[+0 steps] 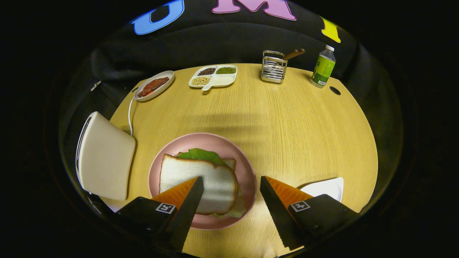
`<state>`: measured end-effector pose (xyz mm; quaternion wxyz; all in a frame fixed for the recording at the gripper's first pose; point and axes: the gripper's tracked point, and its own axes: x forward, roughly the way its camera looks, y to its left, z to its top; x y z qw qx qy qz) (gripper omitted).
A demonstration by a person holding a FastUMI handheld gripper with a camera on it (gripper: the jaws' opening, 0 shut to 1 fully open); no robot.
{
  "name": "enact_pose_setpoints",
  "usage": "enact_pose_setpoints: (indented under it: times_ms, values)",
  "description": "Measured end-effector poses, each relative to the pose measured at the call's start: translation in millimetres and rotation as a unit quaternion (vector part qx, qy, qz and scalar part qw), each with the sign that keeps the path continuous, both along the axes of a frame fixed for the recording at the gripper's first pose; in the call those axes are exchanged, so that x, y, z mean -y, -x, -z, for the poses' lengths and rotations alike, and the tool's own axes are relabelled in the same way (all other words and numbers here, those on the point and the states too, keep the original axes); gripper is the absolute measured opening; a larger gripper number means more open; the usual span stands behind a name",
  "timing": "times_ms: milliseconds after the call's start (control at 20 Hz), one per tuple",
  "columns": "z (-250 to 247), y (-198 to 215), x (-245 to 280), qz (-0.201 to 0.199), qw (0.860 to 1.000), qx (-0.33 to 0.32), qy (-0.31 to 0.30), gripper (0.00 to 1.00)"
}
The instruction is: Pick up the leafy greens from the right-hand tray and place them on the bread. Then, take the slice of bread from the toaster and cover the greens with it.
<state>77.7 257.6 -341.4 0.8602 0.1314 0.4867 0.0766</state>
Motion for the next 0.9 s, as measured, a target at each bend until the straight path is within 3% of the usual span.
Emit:
enact_pose_setpoints:
  times_ms: [300,550,900]
  values:
    - [-84,12,22,-0.008,0.994,0.107,-0.026,0.99]
    - [-170,32,59,-0.014,0.979,0.199,-0.047,0.99]
    - [-239,61,130,-0.005,0.959,0.279,-0.056,0.99]
